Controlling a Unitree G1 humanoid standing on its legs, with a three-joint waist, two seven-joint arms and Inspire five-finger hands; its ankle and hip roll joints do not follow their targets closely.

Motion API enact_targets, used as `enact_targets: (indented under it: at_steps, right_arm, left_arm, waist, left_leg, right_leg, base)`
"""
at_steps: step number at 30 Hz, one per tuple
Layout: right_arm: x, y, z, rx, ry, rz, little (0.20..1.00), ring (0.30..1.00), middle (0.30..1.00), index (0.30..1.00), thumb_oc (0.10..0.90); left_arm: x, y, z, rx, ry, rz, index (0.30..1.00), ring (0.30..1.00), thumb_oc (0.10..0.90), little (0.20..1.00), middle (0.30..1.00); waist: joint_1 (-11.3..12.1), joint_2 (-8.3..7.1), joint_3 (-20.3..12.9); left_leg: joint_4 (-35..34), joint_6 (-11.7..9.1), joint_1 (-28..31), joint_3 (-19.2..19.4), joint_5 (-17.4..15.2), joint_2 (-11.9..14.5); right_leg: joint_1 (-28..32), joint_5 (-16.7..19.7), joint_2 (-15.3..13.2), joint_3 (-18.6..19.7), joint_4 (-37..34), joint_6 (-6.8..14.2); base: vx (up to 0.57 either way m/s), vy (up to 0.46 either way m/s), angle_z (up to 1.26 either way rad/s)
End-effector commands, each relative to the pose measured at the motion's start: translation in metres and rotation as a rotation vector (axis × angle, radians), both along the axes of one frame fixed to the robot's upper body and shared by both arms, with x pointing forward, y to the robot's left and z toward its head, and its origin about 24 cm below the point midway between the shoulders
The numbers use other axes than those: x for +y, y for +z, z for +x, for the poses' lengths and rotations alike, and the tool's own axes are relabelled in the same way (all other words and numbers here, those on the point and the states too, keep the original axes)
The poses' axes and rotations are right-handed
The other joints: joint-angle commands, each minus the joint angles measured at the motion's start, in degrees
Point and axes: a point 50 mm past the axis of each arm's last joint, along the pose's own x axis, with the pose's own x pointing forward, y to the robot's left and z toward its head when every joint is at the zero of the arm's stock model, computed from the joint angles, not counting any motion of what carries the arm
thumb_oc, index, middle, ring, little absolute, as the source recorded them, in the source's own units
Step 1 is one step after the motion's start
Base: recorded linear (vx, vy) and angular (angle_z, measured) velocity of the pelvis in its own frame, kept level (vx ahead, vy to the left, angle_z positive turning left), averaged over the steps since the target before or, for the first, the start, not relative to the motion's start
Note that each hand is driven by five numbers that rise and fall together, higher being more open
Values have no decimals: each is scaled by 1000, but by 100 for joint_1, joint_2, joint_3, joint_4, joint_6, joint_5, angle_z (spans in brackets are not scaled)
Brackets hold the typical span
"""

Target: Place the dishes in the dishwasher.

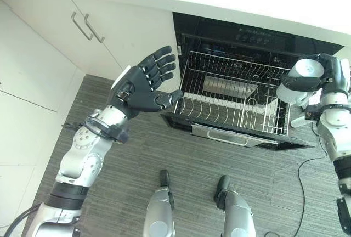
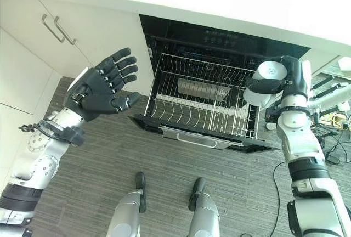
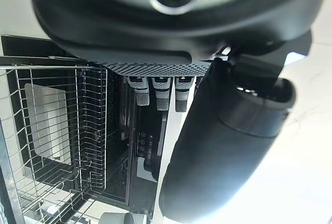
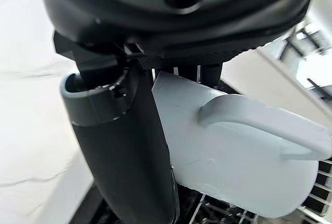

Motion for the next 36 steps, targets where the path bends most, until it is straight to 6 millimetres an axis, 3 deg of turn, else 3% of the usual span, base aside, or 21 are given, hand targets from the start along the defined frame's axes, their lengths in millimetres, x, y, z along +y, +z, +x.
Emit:
enact_targets:
  at_steps: [1, 6, 16, 28, 36]
  right_arm:
    - [7, 76, 1, -216, 51, -71, 300, 300, 300, 300, 400]
    - [-7, 82, 8, -144, 30, -23, 300, 300, 300, 300, 400]
    - [-8, 87, 20, -65, 41, 0, 300, 300, 300, 300, 400]
    - [-6, 67, 27, 25, 12, 8, 300, 300, 300, 300, 400]
    - [-16, 60, 25, 78, -40, -23, 300, 300, 300, 300, 400]
  left_arm:
    - [-18, 60, -13, -307, -124, -41, 900, 900, 800, 900, 900]
    - [-18, 68, -14, -332, -148, -45, 900, 900, 800, 900, 900]
    - [-19, 79, -15, -373, -167, -80, 900, 900, 800, 900, 900]
    - [-21, 85, -18, -421, -146, -121, 900, 900, 800, 900, 900]
    - [-19, 84, -20, -427, -141, -124, 900, 900, 800, 900, 900]
  waist:
    - [11, -80, -388]
    - [84, -81, -335]
    - [127, 35, -163]
    - [104, 241, 56]
    - [87, 277, 135]
  left_leg:
    - [544, 18, -62, -121, -948, 71]
    - [544, 12, -134, -142, -940, 50]
    - [544, 66, -298, -163, -952, -71]
    - [544, 113, -449, -67, -961, -165]
    - [544, 123, -473, -32, -964, -173]
  right_leg:
    - [408, -427, -87, 153, -385, 352]
    - [335, -407, -85, 115, -385, 346]
    - [118, -348, -104, 151, -385, 348]
    - [-110, -293, -183, 185, -385, 370]
    - [-179, -249, -182, 204, -385, 377]
  base:
    - [-43, -23, 7]
    - [-23, -24, 2]
    - [-3, 0, 0]
    - [-8, 7, 0]
    - [-6, -1, -1]
